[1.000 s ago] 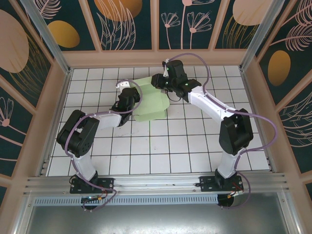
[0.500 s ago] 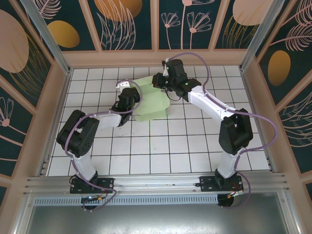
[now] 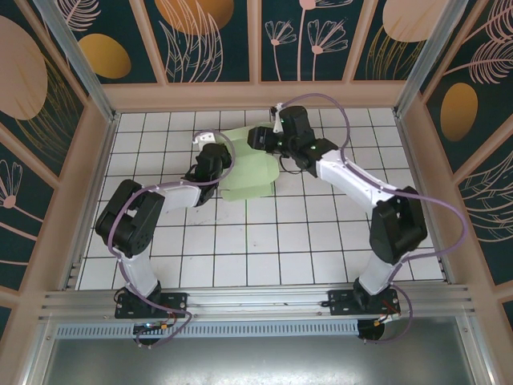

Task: Fold the paper box

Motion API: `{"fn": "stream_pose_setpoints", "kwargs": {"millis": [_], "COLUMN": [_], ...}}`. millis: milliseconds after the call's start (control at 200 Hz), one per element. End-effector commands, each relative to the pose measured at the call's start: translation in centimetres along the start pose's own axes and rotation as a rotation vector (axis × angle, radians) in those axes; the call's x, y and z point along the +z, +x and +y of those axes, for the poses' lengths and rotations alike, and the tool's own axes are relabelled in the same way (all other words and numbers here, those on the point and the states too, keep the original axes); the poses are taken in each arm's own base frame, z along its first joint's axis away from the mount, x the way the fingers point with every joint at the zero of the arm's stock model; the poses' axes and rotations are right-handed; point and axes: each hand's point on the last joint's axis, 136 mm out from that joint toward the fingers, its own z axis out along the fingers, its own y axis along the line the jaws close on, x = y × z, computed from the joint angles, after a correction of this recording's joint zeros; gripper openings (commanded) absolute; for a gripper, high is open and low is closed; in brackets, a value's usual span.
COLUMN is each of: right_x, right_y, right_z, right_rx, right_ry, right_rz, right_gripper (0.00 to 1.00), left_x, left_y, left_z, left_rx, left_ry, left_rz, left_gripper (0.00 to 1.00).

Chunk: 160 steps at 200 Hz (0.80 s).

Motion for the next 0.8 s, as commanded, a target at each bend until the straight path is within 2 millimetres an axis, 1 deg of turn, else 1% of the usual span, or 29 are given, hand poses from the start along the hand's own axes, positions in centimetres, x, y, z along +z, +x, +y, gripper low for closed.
{"fn": "stream_pose_setpoints", "kwargs": {"millis": [0,55,145,200,215,325,415,490,561,606,721,796], "right_x": [-4.0,-5.3,-7.4,-8.4,-8.8,-10.9,-12.5,-13.5,-13.9,-13.9,-13.2,-12.9], "right_y": [-3.3,-3.4,-3.6,-3.2,-3.6,-3.7,-3.8,-3.8,-3.6,-3.6,-2.9,-2.7], "right_z": [1.8,2.0,1.5,1.6,0.6,-2.0,-3.7,-4.9,-5.4,-5.4,-4.8,-5.1], "right_rx": [-0.086,-0.103,-0.109,-0.106,-0.095,-0.058,-0.044,-0.061,-0.106,-0.135,-0.224,-0.237], "right_ry": [-0.057,-0.068,-0.080,-0.102,-0.086,-0.069,-0.065,-0.067,-0.090,-0.109,-0.158,-0.158], "right_rz": [-0.160,-0.195,-0.254,-0.270,-0.285,-0.313,-0.336,-0.354,-0.357,-0.349,-0.308,-0.297], "right_gripper": [0.63,0.64,0.64,0.65,0.65,0.66,0.66,0.66,0.66,0.66,0.65,0.65], "left_x": [0.4,0.5,0.5,0.4,0.4,0.4,0.5,0.7,0.9,0.9,0.4,0.1], "left_y": [-0.8,-0.7,-0.4,-0.4,-0.3,0.2,0.7,1.1,1.2,1.5,1.6,1.7], "left_z": [-1.1,-1.2,-1.4,-1.7,-1.7,-2.2,-3.2,-3.9,-4.5,-5.0,-6.5,-7.4], "left_rx": [0.000,0.002,0.003,0.003,0.005,0.010,0.042,0.061,0.082,0.092,0.089,0.096], "left_ry": [0.023,0.029,0.045,0.058,0.061,0.090,0.143,0.174,0.193,0.219,0.307,0.360], "left_rz": [0.000,0.009,0.028,0.037,0.042,0.065,0.103,0.125,0.147,0.163,0.173,0.184], "left_gripper": [0.00,0.00,0.00,0.00,0.00,0.00,0.00,0.00,0.00,0.00,0.00,0.00]}}
